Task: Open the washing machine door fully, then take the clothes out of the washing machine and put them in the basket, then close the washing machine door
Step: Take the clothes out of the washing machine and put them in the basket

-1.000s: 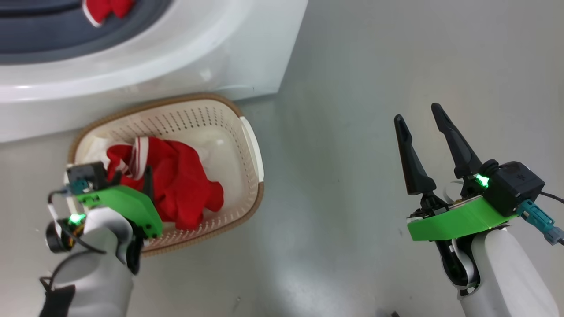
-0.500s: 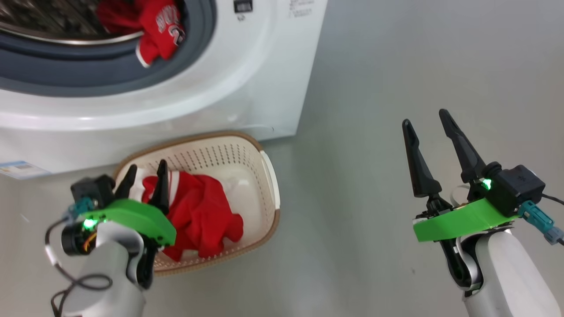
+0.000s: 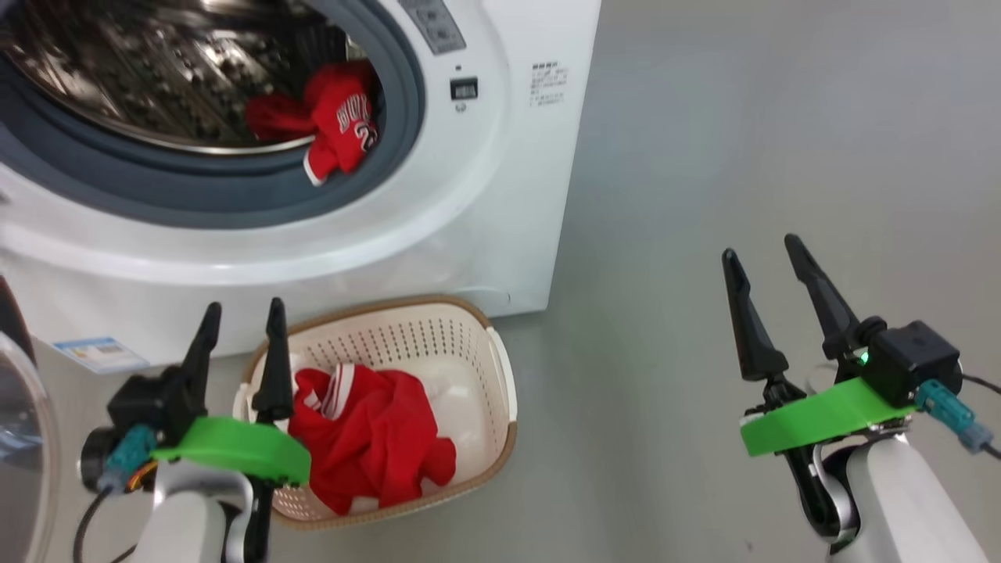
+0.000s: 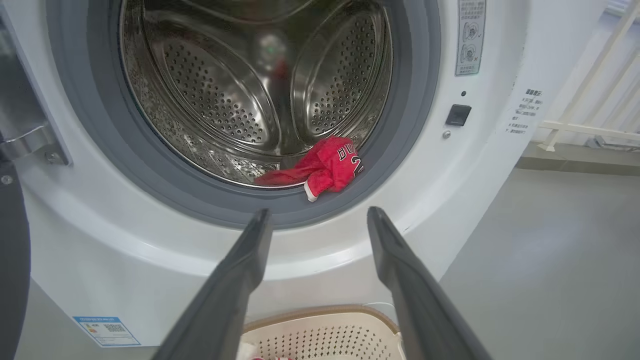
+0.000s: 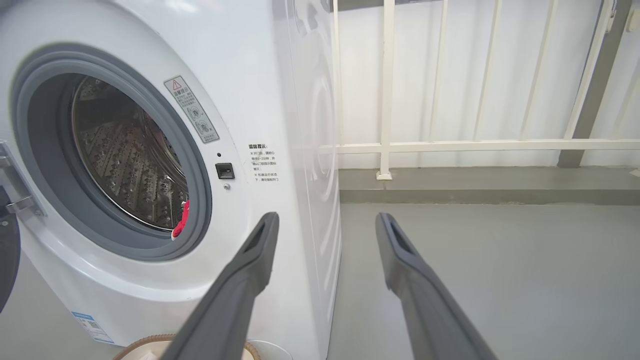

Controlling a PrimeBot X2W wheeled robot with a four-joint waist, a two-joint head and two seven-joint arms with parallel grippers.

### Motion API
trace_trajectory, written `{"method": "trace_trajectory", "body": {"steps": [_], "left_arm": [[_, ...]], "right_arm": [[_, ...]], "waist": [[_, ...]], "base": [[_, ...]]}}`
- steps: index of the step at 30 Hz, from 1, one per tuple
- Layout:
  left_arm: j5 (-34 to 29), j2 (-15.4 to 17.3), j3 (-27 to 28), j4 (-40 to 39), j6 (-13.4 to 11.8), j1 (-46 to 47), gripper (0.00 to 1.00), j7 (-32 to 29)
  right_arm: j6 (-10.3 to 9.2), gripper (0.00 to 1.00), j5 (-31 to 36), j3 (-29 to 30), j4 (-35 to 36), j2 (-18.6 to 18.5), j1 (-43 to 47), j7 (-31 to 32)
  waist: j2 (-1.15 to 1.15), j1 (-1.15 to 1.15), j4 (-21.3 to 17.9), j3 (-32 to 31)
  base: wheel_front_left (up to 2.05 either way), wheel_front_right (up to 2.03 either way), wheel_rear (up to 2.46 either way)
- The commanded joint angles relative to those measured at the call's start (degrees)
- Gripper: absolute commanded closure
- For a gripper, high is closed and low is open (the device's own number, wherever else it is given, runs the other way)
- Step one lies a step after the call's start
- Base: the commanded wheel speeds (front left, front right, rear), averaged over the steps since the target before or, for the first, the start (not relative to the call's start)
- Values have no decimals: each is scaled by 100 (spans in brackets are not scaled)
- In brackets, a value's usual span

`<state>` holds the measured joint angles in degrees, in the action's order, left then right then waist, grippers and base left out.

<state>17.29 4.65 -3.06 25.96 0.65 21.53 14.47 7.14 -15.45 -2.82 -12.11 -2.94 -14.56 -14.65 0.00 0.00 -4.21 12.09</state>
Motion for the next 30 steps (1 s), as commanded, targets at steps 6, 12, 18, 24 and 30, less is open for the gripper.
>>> {"method": "trace_trajectory", "body": {"steps": [6, 12, 18, 24, 30], "left_arm": [[-184, 41, 370, -1173, -35, -627, 0, 52], [-179, -54, 422, -1780, 76, -1202, 0, 52], [-151, -103, 487, -1990, 3, -1660, 0, 52], [-153, -119, 588, -2154, -83, -2046, 0, 52], [-148, -125, 643, -2277, -155, -2304, 0, 52]], "right_arm": [[35, 0, 276, -186, 190, 6, 164, -35], [35, 0, 450, -209, 293, 6, 335, -35], [35, 0, 396, -137, 394, 6, 631, -35], [35, 0, 424, -134, 401, 6, 960, -35], [35, 0, 524, -44, 478, 6, 1083, -35]], "waist": [[0, 0, -58, -361], [0, 0, -108, -522], [0, 0, -133, -764], [0, 0, -171, -1054], [0, 0, -206, -1143]], "base": [[0, 0, 0], [0, 0, 0], [0, 0, 0], [0, 0, 0], [0, 0, 0]]}}
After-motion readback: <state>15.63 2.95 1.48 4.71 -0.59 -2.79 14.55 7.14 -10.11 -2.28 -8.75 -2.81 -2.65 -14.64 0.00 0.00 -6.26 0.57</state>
